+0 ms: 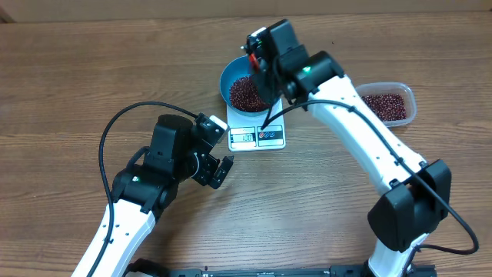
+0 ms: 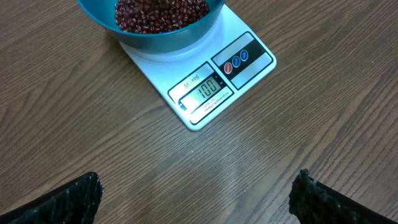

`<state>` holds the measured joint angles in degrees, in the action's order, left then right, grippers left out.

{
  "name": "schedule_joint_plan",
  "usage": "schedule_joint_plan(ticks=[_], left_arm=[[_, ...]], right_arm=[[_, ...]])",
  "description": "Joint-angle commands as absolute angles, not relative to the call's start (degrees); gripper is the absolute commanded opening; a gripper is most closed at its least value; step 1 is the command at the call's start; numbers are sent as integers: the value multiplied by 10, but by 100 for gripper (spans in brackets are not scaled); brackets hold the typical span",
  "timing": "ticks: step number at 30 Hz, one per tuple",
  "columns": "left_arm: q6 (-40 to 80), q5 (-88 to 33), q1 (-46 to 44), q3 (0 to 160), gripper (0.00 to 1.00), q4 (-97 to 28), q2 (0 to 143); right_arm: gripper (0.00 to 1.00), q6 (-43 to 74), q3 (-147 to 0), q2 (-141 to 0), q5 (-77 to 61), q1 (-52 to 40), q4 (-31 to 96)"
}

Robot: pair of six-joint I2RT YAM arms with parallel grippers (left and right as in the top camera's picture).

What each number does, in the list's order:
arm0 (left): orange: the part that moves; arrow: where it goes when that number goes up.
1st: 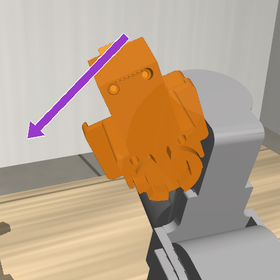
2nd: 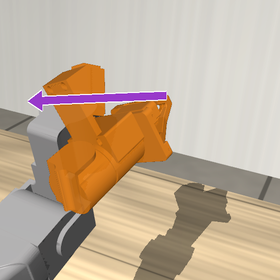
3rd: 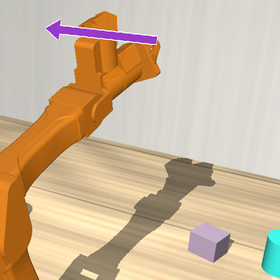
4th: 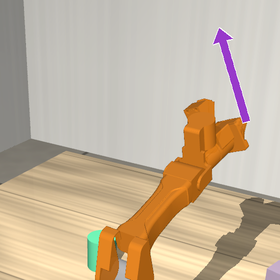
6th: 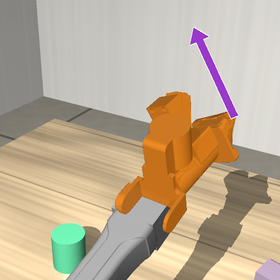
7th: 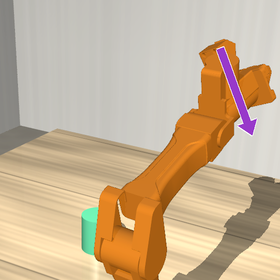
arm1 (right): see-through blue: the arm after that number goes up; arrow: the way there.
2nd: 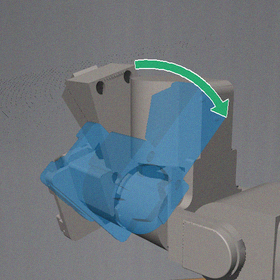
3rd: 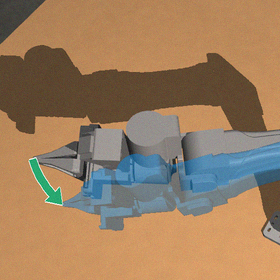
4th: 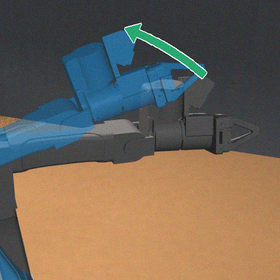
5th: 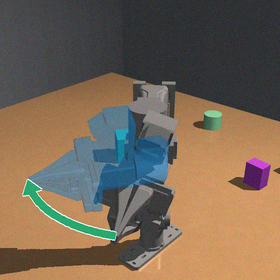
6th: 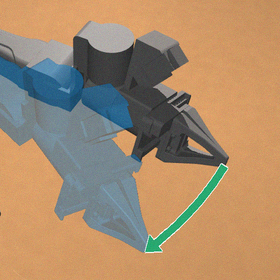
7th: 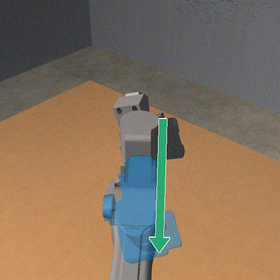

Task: Scoop item into bowl and weigh 150g on scale
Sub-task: 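Carry the filled scoop over the teal bowl and tip beans in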

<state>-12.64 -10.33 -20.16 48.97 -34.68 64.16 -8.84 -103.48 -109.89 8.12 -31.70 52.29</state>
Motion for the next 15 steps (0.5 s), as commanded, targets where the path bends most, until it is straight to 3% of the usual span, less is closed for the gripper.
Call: schedule_joint_plan(ticks=[1,15], left_arm=[[-140,-110,-203,485,99,-347,645],[-140,-110,-203,485,100,-347,645]], right_arm=[[4,-123,-1054,-1076,213,-345,521],[4,-135,-1054,-1076,233,-371,522]])
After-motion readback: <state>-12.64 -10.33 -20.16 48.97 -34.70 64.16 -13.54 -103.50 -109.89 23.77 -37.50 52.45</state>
